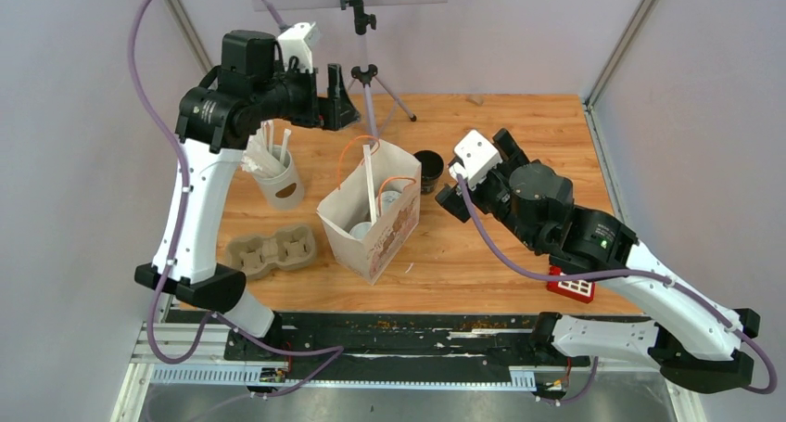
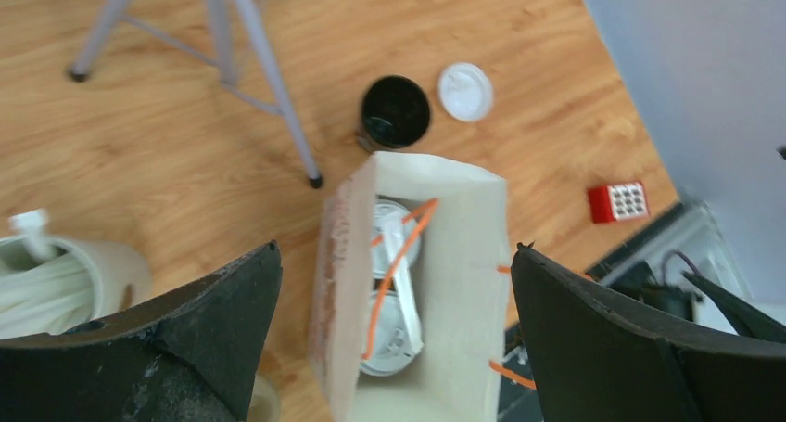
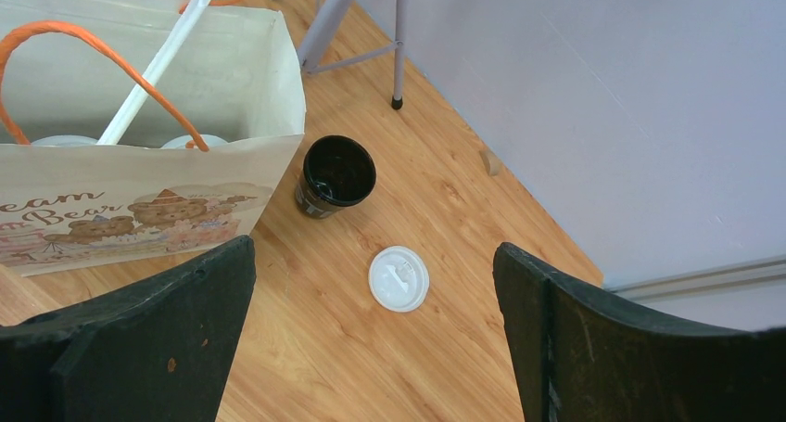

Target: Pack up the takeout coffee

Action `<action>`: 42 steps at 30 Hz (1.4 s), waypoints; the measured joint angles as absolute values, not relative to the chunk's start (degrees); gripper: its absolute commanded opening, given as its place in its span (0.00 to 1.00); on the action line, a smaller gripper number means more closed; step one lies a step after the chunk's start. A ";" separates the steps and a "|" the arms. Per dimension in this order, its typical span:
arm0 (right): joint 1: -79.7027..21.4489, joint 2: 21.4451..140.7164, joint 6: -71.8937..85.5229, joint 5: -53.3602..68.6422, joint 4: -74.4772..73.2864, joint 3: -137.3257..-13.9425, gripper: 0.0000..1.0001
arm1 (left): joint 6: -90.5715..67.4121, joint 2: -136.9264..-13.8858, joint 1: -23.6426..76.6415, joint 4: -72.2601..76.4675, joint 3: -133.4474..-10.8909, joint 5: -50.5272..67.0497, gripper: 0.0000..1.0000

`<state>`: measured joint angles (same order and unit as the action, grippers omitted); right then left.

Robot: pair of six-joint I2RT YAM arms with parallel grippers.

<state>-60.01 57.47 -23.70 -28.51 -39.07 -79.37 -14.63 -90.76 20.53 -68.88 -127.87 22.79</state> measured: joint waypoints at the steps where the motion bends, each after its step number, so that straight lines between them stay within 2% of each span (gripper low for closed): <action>1: -60.01 57.36 -23.70 -28.53 -39.00 -79.26 1.00 | -15.05 -90.02 20.36 -68.05 -127.52 20.05 1.00; 8: -60.01 55.81 -23.64 -29.10 -38.72 -77.84 1.00 | -16.36 -85.36 15.22 -65.17 -120.70 -0.78 1.00; 12: -60.01 54.35 -23.35 -29.32 -38.70 -76.73 1.00 | -16.53 -84.66 9.74 -62.46 -114.04 -5.23 0.97; 15: -60.01 53.78 -23.20 -29.58 -38.68 -76.27 1.00 | -16.14 -85.76 7.92 -59.20 -109.47 -6.46 0.91; 22: -60.01 53.25 -23.24 -30.02 -38.70 -75.75 1.00 | -15.46 -91.18 8.23 -52.64 -101.01 -6.59 0.66; 25: -60.01 52.97 -23.31 -30.48 -38.70 -75.75 1.00 | -14.46 -92.99 8.21 -51.03 -98.65 -6.70 0.60; 38: -60.01 52.40 -23.94 -32.64 -38.68 -75.68 1.00 | -9.41 -98.37 8.21 -48.47 -98.19 -9.63 0.35; 42: -60.01 52.47 -24.12 -32.93 -38.68 -75.68 1.00 | -8.45 -98.35 8.21 -48.16 -98.17 -10.61 0.24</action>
<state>-60.01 52.47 -24.12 -32.93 -38.68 -75.68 -8.45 -98.35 8.21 -48.16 -98.17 -10.61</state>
